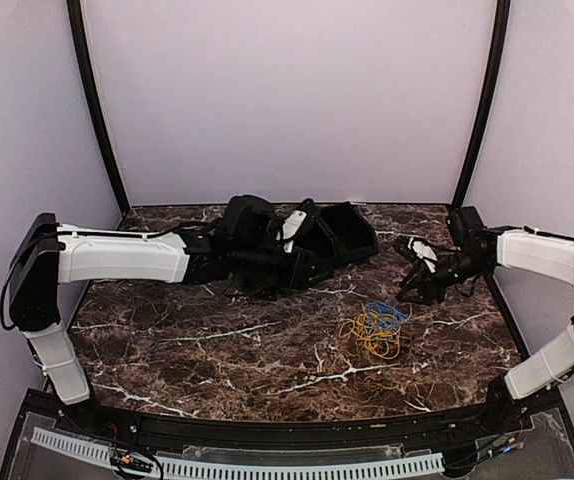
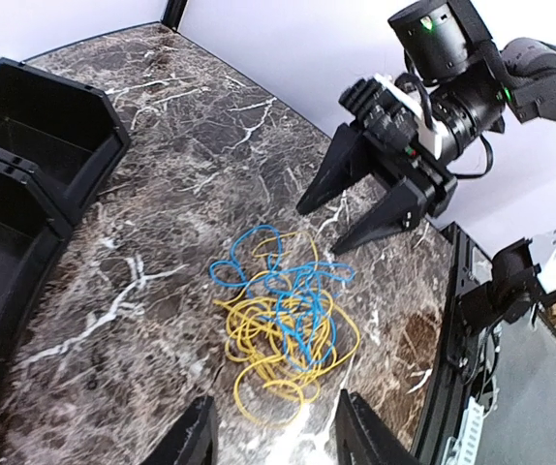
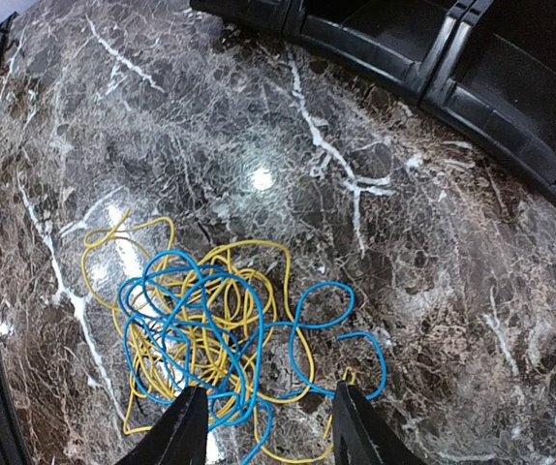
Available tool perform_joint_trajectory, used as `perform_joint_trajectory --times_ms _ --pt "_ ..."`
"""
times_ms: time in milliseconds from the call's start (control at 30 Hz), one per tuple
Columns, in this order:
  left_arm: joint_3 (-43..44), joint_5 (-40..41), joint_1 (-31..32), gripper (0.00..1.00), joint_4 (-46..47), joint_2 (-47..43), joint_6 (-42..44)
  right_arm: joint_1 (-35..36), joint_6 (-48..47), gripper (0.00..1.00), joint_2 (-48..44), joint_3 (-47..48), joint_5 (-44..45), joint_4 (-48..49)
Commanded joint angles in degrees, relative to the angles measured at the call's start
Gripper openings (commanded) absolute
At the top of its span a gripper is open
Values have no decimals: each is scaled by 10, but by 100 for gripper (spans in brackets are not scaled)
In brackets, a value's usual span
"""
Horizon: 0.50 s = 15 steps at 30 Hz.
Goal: Untangle the cables
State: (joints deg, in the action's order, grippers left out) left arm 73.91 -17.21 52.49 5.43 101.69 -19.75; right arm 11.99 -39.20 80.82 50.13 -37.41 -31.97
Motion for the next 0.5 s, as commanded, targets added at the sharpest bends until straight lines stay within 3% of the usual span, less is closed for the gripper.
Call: perform_joint_trajectory --times_ms 0,467 --pt "-4 -16 18 43 95 44 -44 21 -25 45 4 7 29 -21" --pt "8 -41 80 46 52 124 7 99 -37 53 -50 -25 52 7"
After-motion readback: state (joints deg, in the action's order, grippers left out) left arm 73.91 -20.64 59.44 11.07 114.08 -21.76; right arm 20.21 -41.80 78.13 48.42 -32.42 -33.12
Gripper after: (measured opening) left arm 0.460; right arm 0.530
